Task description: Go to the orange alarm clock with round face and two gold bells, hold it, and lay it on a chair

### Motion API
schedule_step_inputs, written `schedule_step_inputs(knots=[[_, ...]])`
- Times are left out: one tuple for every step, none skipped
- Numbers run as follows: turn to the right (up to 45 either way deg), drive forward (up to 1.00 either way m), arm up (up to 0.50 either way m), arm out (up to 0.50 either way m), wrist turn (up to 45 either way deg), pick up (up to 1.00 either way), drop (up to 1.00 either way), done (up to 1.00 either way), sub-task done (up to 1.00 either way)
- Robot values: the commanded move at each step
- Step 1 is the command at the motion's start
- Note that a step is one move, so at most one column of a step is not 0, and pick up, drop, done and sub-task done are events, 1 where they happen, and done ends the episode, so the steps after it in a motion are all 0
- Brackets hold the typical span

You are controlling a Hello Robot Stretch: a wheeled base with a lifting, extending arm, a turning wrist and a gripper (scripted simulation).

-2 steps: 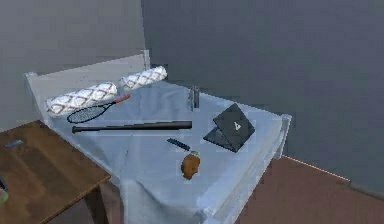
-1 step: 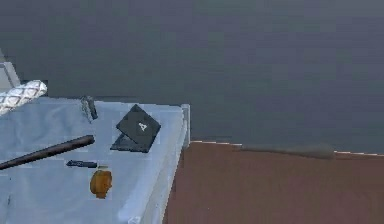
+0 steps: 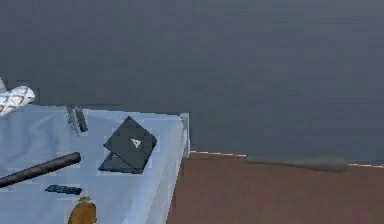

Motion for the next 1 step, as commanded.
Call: schedule_step_inputs(knots=[[45.0, 0.0, 0.0, 0.0, 0.0, 0.0, 0.0, 0.0, 0.0]])
